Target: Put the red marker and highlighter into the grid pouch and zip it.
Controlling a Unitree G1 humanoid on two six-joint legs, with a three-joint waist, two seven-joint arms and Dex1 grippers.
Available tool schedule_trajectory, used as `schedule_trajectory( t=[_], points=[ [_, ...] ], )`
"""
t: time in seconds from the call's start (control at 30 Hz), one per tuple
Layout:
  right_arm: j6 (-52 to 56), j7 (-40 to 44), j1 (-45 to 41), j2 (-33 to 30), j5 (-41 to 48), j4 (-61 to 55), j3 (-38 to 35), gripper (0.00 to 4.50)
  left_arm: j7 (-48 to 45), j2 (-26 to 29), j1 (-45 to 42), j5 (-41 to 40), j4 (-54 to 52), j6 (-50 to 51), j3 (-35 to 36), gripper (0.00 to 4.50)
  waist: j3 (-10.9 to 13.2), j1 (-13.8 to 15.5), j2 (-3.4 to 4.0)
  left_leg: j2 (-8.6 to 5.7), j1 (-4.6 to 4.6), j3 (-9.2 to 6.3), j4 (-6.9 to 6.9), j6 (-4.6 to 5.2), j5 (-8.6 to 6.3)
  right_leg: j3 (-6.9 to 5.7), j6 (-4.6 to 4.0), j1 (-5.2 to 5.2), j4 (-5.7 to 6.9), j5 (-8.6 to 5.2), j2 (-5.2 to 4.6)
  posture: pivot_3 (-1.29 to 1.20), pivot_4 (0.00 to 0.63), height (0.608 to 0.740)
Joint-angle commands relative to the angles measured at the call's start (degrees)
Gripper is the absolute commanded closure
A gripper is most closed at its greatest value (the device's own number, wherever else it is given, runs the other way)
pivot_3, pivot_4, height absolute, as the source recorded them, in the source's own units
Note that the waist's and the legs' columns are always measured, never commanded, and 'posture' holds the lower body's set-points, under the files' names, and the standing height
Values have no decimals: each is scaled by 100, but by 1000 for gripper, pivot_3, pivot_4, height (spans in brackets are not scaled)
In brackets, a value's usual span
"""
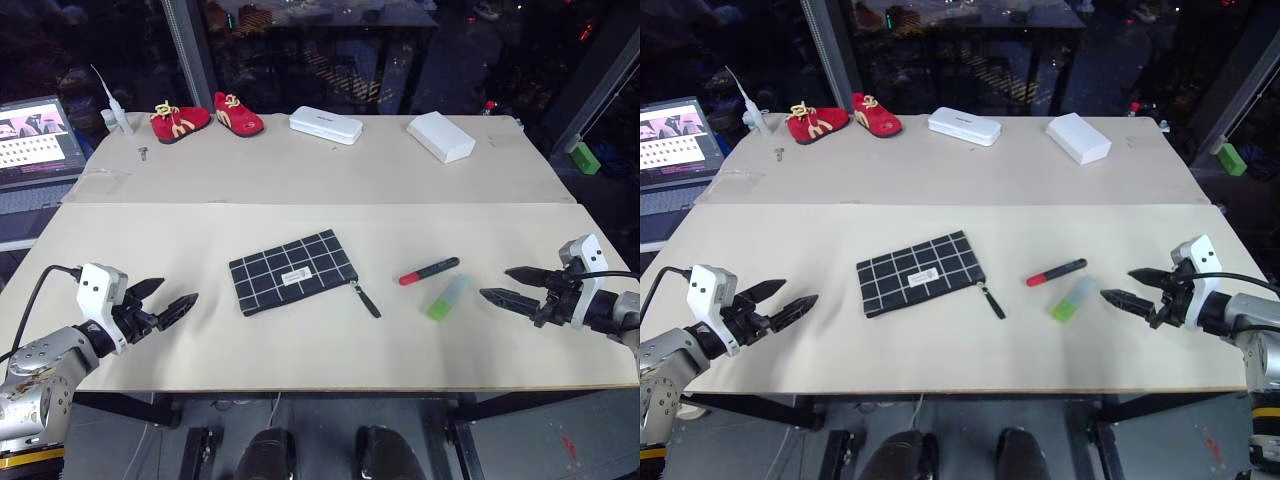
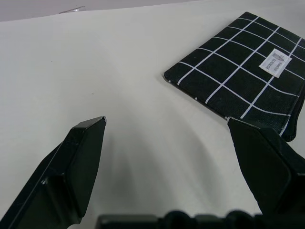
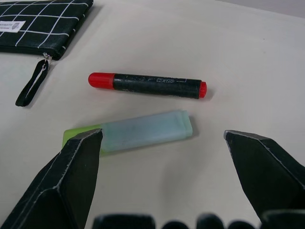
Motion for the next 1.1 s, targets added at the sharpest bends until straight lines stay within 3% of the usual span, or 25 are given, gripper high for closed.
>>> schedule_trajectory(
  t=[0.03,0.1,0.17,0.33,0.57,0.7,0.8,0.97,1.1],
  points=[
    [-63,28,-140,-21,46,-81,-35,0,-286,108,-101,-164,-1,-168,132,92,0,0,0,0,0,0,0,0,0,0,0,0,0,0,0,0,150,740],
    [27,12,-231,34,79,-64,8,0,-797,222,-133,-69,273,-612,36,92,0,-7,0,0,1,1,0,0,0,0,0,0,1,0,1,0,150,740],
    [58,-99,-371,111,94,15,0,507,-1072,299,-241,266,547,-1348,-78,0,0,-19,0,-2,3,6,0,0,0,2,-1,-1,1,0,4,0,150,740],
    [191,32,-516,176,242,-57,13,2134,-1229,468,-425,1201,1173,-3046,-425,0,0,-1,0,-1,2,9,-1,0,-1,8,-4,-2,-6,1,10,0,150,740],
    [316,103,-733,228,272,-172,168,4452,-1369,599,-652,1782,1844,-4384,-816,0,0,1,0,4,-3,13,0,4,-3,8,-3,-4,-9,3,2,0,150,740],
    [529,154,-996,472,309,-499,557,4452,-1515,660,-737,2060,2318,-4862,-1157,0,-1,-34,1,8,0,14,-1,4,-3,7,-3,-5,-4,3,3,0,150,740],
    [763,-320,-1541,1149,150,-773,1096,4452,-1530,587,-945,2199,2515,-5251,-1421,0,-1,-105,1,11,2,17,0,4,-3,9,-5,-8,2,4,6,0,150,740],
    [272,-1081,-2276,2128,-912,-597,2283,4452,-1459,362,-1367,2461,2592,-5709,-1931,0,-1,-128,2,10,6,17,1,-1,0,10,-5,-16,38,5,1,0,150,740],
    [297,-1418,-2684,2633,-1365,-186,2744,4452,-1358,254,-1635,2585,2684,-5904,-2178,0,-1,-103,2,1,-9,21,2,-1,0,0,-4,-26,50,4,-2,0,150,740]
  ],
)
